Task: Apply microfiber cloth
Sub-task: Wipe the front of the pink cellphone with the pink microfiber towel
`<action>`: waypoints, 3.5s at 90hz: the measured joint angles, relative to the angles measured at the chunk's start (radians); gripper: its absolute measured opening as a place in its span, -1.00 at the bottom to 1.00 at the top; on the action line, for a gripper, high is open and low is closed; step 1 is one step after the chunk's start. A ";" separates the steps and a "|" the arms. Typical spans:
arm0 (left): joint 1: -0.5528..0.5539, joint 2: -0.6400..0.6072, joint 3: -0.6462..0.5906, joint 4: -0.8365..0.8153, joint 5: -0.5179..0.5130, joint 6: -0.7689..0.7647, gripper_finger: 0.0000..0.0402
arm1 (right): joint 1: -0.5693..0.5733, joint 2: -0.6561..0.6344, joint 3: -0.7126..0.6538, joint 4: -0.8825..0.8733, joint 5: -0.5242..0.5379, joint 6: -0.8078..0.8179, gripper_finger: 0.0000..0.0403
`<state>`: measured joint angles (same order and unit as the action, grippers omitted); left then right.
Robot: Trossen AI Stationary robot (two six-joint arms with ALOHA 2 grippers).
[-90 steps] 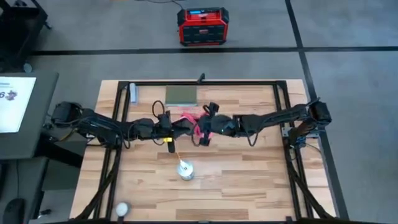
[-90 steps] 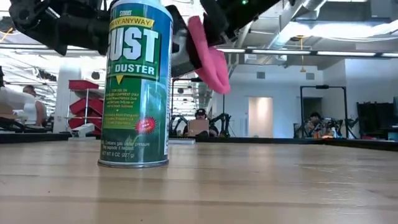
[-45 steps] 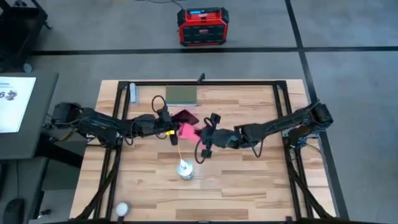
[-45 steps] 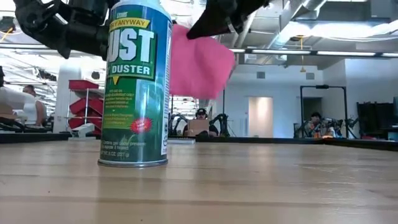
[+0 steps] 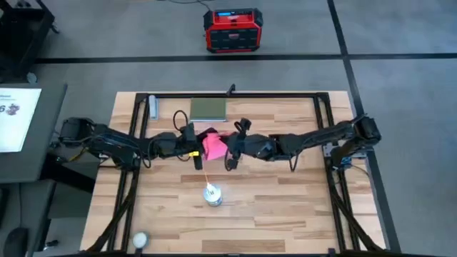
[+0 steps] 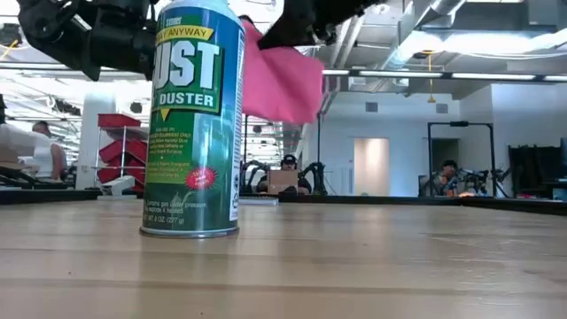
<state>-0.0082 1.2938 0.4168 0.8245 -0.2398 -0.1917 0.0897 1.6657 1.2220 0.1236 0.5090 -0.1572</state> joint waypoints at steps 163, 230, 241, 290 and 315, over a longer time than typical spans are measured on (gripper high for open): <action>0.030 0.003 -0.003 0.047 0.032 0.058 -0.99 | -0.025 0.022 -0.068 0.005 -0.066 0.110 -1.00; 0.036 -0.126 0.001 -0.121 0.056 0.094 -0.99 | 0.055 -0.086 -0.250 -0.374 -0.038 0.401 -1.00; 0.037 -0.127 0.001 -0.123 0.053 0.094 -0.99 | 0.085 -0.169 -0.284 -0.454 -0.034 0.472 -1.00; 0.037 -0.126 0.001 -0.154 0.051 0.095 -0.99 | 0.244 -0.303 -0.454 -0.451 -0.159 0.752 -1.00; 0.040 -0.126 0.001 -0.155 0.051 0.095 -0.99 | 0.068 -0.305 -0.546 -0.453 -0.067 0.684 -1.00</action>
<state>0.0322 1.1675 0.4179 0.6694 -0.1890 -0.0967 0.1582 1.3609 0.6758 -0.3293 0.4424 0.5266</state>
